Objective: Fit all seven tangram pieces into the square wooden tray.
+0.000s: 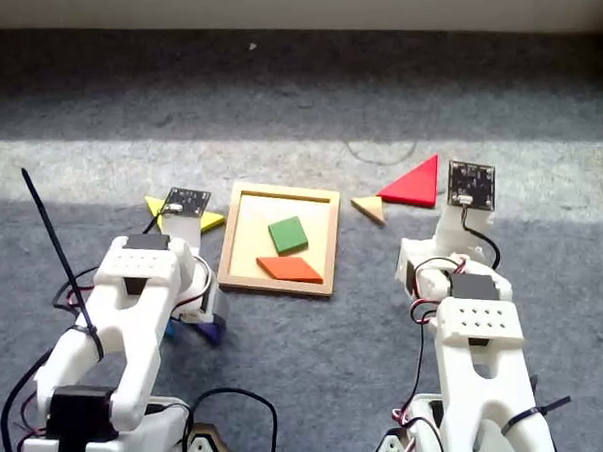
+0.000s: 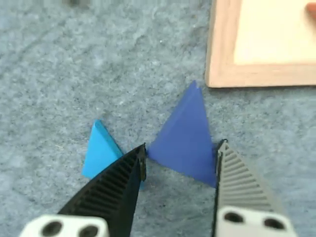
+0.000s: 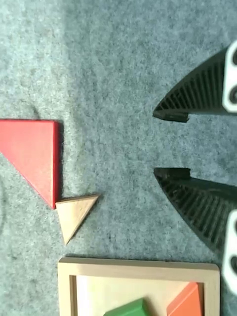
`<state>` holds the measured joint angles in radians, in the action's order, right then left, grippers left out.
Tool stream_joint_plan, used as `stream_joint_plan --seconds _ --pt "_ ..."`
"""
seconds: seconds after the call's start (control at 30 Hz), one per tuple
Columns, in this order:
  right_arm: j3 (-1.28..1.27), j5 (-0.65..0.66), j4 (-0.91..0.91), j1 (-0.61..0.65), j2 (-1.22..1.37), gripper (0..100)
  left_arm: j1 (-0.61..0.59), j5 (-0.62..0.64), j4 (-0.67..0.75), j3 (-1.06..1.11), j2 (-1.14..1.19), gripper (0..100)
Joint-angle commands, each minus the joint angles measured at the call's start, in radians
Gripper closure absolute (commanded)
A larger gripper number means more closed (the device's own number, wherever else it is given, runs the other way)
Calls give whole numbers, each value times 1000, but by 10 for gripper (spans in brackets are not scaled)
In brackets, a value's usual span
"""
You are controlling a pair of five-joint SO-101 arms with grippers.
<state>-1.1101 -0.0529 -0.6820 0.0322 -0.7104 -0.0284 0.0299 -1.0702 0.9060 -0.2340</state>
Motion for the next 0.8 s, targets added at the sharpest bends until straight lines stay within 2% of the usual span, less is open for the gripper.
stream_joint_plan --seconds 0.0,0.4,0.77 --pt "5 -2 19 -13 -25 847 74 -15 -6 -35 5 828" --pt "5 -2 19 -13 -27 847 77 -17 -12 -41 -12 832" --pt "5 34 19 -13 -27 847 84 -15 -78 -33 -323 832"
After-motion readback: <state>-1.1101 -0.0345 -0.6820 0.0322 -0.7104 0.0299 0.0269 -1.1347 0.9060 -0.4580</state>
